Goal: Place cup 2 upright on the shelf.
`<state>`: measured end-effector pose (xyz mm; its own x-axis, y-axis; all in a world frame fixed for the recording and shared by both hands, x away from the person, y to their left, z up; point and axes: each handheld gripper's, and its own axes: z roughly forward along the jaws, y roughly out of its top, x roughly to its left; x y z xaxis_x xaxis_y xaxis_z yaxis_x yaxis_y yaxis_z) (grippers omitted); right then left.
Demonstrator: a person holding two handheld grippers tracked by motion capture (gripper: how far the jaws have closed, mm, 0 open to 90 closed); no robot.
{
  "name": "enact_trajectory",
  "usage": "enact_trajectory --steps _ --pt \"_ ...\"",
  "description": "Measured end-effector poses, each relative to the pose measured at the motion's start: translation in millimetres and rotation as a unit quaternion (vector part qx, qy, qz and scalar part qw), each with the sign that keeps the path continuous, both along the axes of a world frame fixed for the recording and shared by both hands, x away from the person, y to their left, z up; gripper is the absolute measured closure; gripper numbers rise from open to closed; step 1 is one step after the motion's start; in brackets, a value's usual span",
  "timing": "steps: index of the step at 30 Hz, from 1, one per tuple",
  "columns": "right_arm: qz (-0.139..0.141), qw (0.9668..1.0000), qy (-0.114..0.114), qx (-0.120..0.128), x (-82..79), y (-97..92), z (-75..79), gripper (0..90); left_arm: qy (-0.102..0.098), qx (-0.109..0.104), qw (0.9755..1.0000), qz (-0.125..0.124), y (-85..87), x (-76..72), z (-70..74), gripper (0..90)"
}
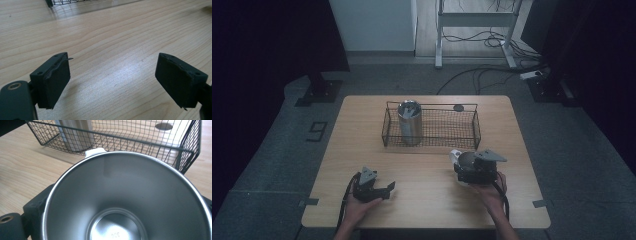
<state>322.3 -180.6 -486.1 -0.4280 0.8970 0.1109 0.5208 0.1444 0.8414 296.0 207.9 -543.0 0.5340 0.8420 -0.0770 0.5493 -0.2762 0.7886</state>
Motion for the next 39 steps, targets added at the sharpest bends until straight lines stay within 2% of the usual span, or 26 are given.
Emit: enact_trajectory --steps 11,22,39 --pt "0.018 0.9998 -0.012 0.005 -0.1 2.6 28.0 5.4 0.002 0.001 1.0 -0.005 -2.8 -0.5 -0.1 13.0" --pt "0.036 0.9989 -0.026 0.017 8.5 11.7 57.4 5.4 0.003 0.004 1.0 -0.005 -4.4 -0.6 -0.1 13.2" --pt "0.045 0.9981 -0.036 0.022 26.3 22.3 86.0 5.4 0.004 0.004 1.0 -0.003 -4.1 -0.1 -0.2 13.4"
